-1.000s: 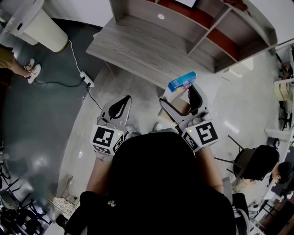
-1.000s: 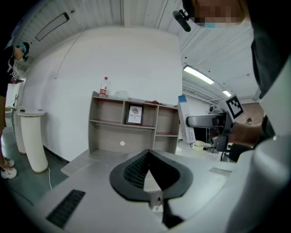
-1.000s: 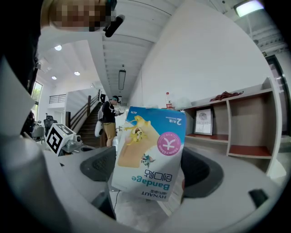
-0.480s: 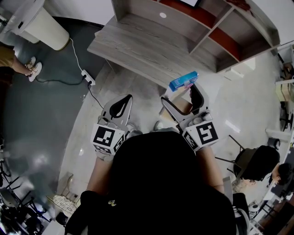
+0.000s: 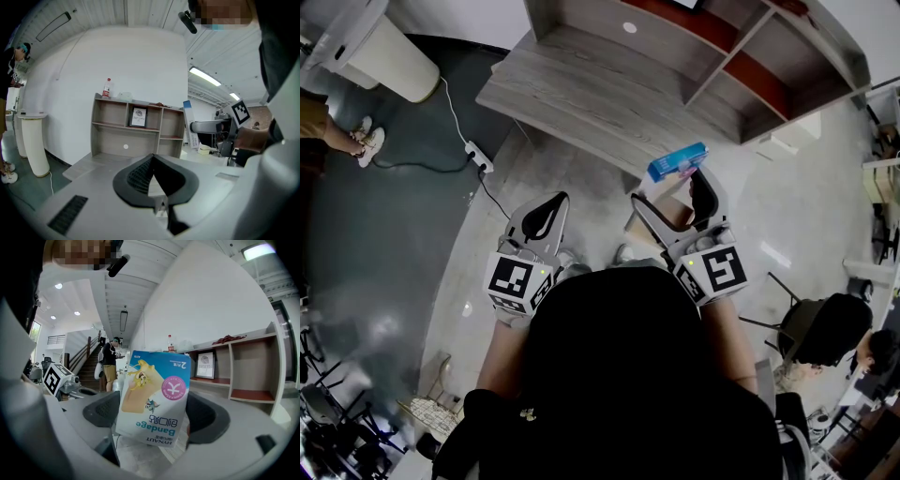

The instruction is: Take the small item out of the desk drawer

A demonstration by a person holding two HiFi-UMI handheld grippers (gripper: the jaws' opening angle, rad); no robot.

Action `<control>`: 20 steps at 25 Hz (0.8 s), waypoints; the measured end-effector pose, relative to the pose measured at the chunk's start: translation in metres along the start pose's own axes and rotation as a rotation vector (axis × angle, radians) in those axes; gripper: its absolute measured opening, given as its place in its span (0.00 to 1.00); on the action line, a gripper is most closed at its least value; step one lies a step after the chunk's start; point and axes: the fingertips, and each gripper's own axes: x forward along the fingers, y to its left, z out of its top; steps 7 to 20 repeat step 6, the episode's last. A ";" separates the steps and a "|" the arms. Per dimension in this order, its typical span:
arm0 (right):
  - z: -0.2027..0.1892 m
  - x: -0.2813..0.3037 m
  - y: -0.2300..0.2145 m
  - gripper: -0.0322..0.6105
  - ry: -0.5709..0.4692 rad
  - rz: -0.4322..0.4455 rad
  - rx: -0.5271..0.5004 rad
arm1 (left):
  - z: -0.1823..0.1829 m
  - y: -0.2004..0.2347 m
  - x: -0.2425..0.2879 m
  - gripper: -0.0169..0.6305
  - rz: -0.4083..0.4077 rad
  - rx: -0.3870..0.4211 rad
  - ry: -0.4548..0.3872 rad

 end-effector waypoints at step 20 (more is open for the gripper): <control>0.002 -0.004 0.001 0.74 -0.002 0.000 0.001 | 0.001 -0.002 -0.004 0.04 0.002 -0.002 0.000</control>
